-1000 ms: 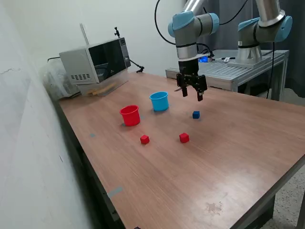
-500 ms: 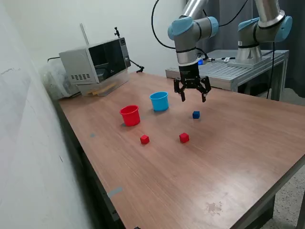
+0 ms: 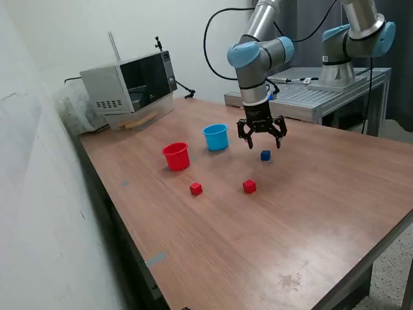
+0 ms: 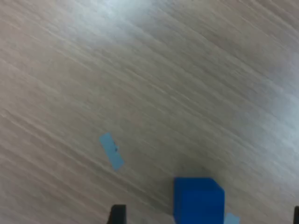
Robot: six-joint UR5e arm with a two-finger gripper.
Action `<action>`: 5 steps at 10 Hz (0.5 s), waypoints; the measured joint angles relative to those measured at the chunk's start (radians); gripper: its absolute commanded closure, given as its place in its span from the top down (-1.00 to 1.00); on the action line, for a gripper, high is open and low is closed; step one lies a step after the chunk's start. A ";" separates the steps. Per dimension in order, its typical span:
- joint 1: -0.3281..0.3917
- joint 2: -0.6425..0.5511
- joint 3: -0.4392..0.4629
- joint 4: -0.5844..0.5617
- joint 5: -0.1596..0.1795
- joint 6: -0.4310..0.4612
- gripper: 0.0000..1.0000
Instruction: Place red objects in the red bin, and blue objects in the blue bin.
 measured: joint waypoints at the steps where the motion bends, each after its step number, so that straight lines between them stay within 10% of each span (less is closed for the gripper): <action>1: 0.001 0.003 0.001 0.000 -0.006 -0.004 1.00; 2: 0.002 0.007 0.003 0.000 -0.009 -0.006 1.00; 3: 0.003 0.014 0.003 -0.001 -0.014 -0.007 -1.00; 5: 0.004 0.023 0.004 -0.001 -0.021 -0.007 -1.00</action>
